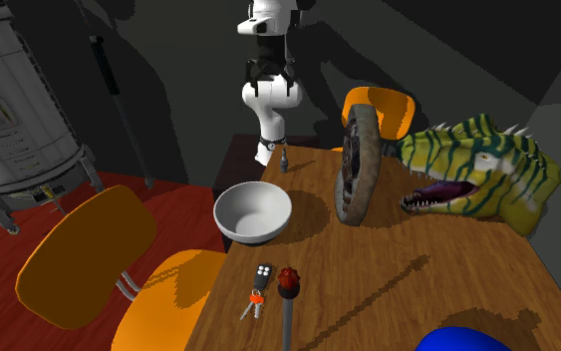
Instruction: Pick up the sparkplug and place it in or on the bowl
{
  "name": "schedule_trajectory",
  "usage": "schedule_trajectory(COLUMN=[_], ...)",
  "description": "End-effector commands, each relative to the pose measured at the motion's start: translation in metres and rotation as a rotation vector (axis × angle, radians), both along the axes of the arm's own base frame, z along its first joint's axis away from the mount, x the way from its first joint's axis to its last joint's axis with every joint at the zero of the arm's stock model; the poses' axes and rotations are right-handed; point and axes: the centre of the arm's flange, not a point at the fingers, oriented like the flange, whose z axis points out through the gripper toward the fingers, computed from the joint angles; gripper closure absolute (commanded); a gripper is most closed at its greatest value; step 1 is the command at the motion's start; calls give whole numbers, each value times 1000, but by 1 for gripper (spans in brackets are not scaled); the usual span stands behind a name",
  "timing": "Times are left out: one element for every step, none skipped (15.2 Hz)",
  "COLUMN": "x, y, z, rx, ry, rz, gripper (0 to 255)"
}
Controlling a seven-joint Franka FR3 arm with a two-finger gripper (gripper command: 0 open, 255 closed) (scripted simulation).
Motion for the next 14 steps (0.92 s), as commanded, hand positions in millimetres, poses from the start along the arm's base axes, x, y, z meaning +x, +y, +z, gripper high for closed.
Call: schedule_trajectory(x=[0,-2,-4,-5,-7,-8,-9,-10,-10,-11,-11,-11,-11,-11], y=[0,2,5,7,9,11,14,16,18,20,21,23,25,26], z=[0,-13,-26,-40,-53,-66,-80,-93,-106,-120,-133,-147,-160,-169], rx=[0,-2,-3,-5,-7,-8,-10,-12,-13,-15,-17,-18,-20,-21], ry=[0,-18,-37,-55,-73,-92,-110,-128,-147,-165,-183,-202,-220,-232], rz=[0,34,68,102,136,170,204,238,272,306,339,373,407,430], gripper=[0,0,0,0,0,0,0,0,0,0,0,0,0,0])
